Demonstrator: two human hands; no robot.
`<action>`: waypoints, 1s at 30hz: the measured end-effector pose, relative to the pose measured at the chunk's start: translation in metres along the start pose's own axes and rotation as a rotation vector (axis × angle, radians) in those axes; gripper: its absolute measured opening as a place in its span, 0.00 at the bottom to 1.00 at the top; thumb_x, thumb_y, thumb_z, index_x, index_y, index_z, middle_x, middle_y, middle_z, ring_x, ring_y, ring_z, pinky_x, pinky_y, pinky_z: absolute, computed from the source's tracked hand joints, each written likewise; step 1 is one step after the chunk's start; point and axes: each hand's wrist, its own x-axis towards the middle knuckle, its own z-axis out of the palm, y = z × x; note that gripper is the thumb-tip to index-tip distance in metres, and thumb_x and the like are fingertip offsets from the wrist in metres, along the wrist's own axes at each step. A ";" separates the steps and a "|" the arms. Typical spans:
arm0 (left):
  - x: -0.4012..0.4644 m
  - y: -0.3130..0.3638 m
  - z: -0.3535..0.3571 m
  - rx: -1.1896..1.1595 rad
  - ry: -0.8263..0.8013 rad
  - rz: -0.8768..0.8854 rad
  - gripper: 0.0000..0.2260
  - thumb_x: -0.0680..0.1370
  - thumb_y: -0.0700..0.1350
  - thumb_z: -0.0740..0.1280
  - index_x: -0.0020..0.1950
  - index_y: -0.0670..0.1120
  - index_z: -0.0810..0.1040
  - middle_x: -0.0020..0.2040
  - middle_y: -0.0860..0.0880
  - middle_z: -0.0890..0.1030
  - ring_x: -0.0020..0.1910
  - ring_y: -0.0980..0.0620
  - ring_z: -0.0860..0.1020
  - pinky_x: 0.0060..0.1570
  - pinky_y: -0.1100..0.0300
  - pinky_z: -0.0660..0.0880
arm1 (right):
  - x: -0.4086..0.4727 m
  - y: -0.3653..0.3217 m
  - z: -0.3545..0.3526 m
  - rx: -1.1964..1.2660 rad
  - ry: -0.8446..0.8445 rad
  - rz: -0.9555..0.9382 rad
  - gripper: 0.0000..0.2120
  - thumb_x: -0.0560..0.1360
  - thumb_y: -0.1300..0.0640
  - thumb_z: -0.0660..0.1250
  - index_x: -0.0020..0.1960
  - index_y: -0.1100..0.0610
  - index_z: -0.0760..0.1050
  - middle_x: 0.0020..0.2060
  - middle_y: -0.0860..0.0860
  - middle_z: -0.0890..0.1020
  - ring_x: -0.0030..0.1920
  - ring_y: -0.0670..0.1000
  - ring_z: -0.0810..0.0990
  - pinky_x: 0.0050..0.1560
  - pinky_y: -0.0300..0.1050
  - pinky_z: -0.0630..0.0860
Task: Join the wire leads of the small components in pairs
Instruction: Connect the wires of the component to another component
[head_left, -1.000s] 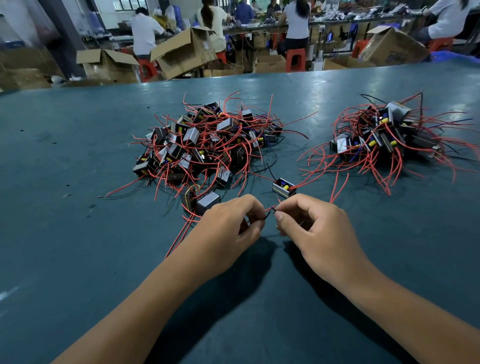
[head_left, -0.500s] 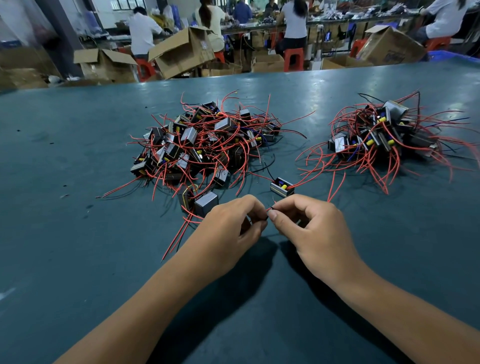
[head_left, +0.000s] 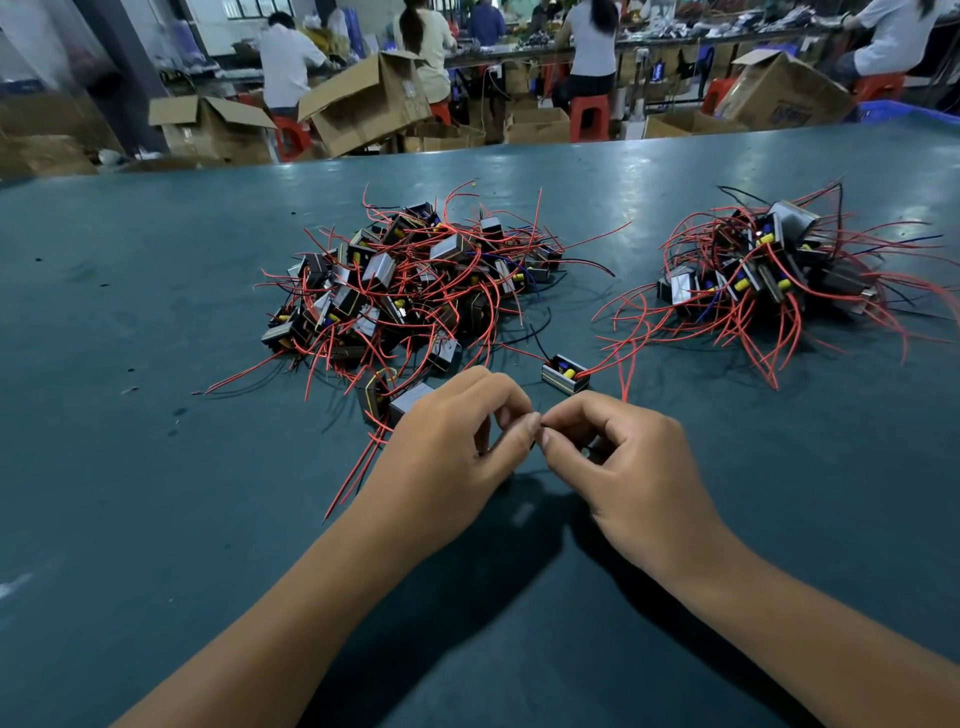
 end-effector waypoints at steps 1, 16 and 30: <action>0.000 0.000 -0.001 0.005 0.001 -0.006 0.06 0.79 0.49 0.67 0.44 0.48 0.78 0.40 0.54 0.76 0.39 0.52 0.75 0.40 0.57 0.71 | 0.000 -0.001 0.000 -0.010 -0.001 -0.017 0.06 0.74 0.63 0.71 0.40 0.53 0.80 0.30 0.43 0.79 0.29 0.40 0.73 0.33 0.27 0.65; -0.001 0.002 -0.003 -0.211 0.001 -0.174 0.08 0.79 0.46 0.71 0.39 0.48 0.80 0.32 0.58 0.76 0.30 0.59 0.71 0.32 0.69 0.65 | -0.001 -0.007 -0.002 -0.068 0.007 -0.076 0.06 0.73 0.65 0.72 0.40 0.56 0.81 0.31 0.43 0.79 0.32 0.40 0.75 0.34 0.26 0.65; -0.004 0.004 -0.005 -0.013 0.057 -0.062 0.04 0.76 0.49 0.70 0.42 0.51 0.79 0.40 0.55 0.78 0.38 0.51 0.74 0.37 0.61 0.71 | 0.001 0.000 -0.001 -0.010 0.014 0.010 0.06 0.74 0.60 0.73 0.39 0.54 0.80 0.28 0.42 0.77 0.28 0.41 0.72 0.31 0.28 0.63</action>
